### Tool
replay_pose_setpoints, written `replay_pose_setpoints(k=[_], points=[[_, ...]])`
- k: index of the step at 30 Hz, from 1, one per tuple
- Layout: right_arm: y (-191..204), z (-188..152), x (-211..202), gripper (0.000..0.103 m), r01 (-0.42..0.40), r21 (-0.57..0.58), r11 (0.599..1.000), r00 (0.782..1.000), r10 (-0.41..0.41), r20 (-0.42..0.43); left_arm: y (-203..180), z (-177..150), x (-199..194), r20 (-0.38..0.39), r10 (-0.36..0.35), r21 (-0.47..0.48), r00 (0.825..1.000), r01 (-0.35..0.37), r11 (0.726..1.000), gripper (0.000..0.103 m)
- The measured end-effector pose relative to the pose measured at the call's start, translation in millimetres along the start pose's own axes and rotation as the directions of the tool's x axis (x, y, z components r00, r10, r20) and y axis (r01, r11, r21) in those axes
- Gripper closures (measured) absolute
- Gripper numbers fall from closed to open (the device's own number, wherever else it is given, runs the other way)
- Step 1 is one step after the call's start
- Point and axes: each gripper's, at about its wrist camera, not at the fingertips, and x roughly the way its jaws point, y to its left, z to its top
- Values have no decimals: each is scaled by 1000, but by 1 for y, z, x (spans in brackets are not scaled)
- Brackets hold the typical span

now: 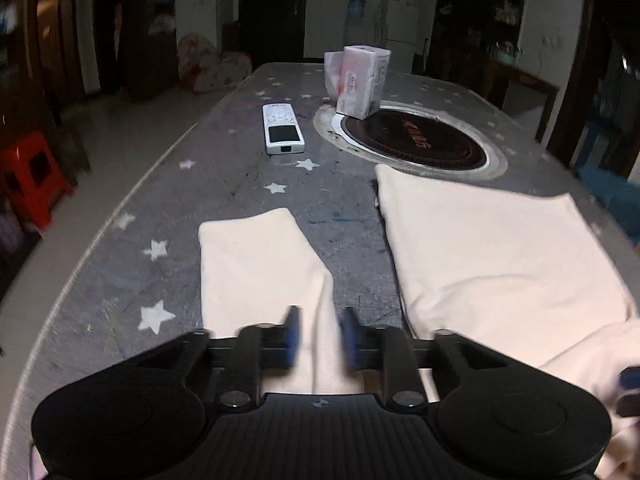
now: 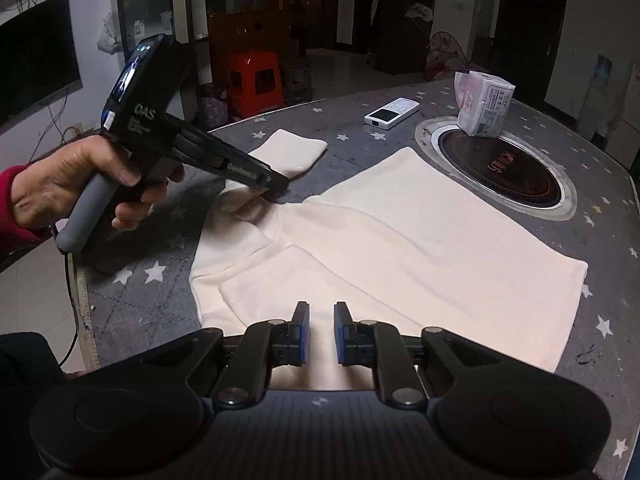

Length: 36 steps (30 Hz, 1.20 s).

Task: Fold clothes
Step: 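Grasp the other sleeve with the left gripper and fold it across the body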

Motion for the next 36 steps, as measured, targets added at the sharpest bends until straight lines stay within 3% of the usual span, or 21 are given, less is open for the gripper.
replay_pose_setpoints(k=[9, 13, 16, 18, 22, 25, 30, 34, 36], points=[[-10, 8, 3, 91, -11, 66, 998, 1000, 10, 19, 45, 4, -36, 108, -99, -225, 989, 122, 967, 96], [-15, 12, 4, 91, -23, 111, 994, 999, 20, 31, 53, 3, -51, 178, -144, -247, 973, 186, 951, 97], [-21, 16, 5, 91, -30, 157, 987, 999, 25, 37, 46, 4, -64, 221, -188, -206, 957, 234, 950, 97], [-25, 18, 6, 91, -38, 192, 981, 999, 30, 41, 35, 5, -68, 227, -179, -142, 957, 214, 966, 97], [-27, 24, 7, 89, -39, 219, 975, 998, 29, 50, 14, 8, -56, 181, -125, -60, 975, 138, 989, 91], [-26, 28, 7, 84, -37, 227, 973, 998, 25, 56, 6, 9, -41, 145, -86, -38, 986, 92, 995, 76], [-25, 37, 12, 83, -38, 235, 971, 998, 24, 62, -3, 13, -9, 59, -7, -7, 998, 7, 1000, 62], [-23, 40, 15, 82, -51, 254, 966, 997, 33, 77, -3, 12, 4, 42, 20, 21, 999, -21, 1000, 69], [-22, 40, 16, 82, -52, 258, 965, 996, 33, 79, -3, 11, 10, 34, 34, 36, 999, -35, 999, 88]])
